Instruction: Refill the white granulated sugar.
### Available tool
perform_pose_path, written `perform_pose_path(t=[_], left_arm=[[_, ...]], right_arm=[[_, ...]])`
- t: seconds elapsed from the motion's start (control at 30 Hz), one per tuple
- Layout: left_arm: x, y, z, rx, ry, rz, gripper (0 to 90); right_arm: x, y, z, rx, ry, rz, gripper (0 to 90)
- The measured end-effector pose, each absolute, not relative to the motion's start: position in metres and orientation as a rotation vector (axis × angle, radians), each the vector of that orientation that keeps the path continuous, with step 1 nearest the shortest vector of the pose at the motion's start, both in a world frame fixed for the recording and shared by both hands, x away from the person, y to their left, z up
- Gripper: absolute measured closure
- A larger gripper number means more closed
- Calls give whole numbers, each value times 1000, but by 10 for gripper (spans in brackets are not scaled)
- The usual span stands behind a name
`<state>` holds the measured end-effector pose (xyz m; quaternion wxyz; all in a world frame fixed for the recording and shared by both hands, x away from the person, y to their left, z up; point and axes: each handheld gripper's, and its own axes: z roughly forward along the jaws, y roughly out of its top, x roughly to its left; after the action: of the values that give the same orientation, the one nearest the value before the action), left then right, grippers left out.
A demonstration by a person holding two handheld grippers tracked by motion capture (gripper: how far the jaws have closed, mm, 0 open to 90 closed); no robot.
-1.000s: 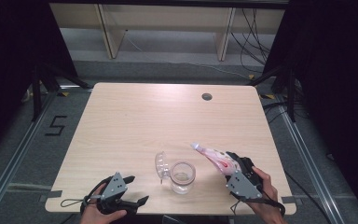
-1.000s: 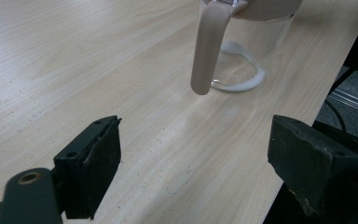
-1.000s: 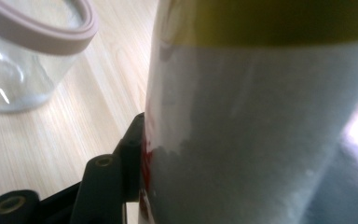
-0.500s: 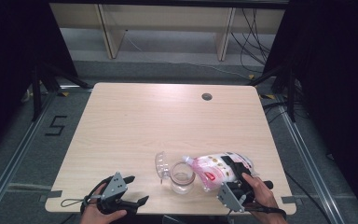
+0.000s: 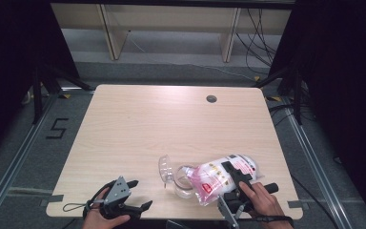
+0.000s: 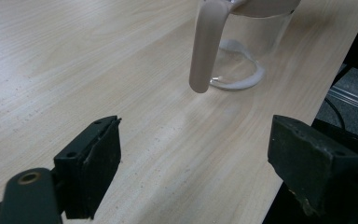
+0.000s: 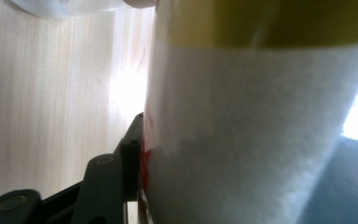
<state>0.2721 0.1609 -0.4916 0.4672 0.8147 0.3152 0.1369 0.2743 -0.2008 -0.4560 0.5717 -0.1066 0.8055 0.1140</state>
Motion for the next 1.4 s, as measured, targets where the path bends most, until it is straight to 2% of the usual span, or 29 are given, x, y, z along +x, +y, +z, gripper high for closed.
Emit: perform_pose_path(t=[1.4], left_arm=[[274,163,-492,2023,765,353,170]], right_arm=[[277,-192,-449,-539,1737,-20,513]])
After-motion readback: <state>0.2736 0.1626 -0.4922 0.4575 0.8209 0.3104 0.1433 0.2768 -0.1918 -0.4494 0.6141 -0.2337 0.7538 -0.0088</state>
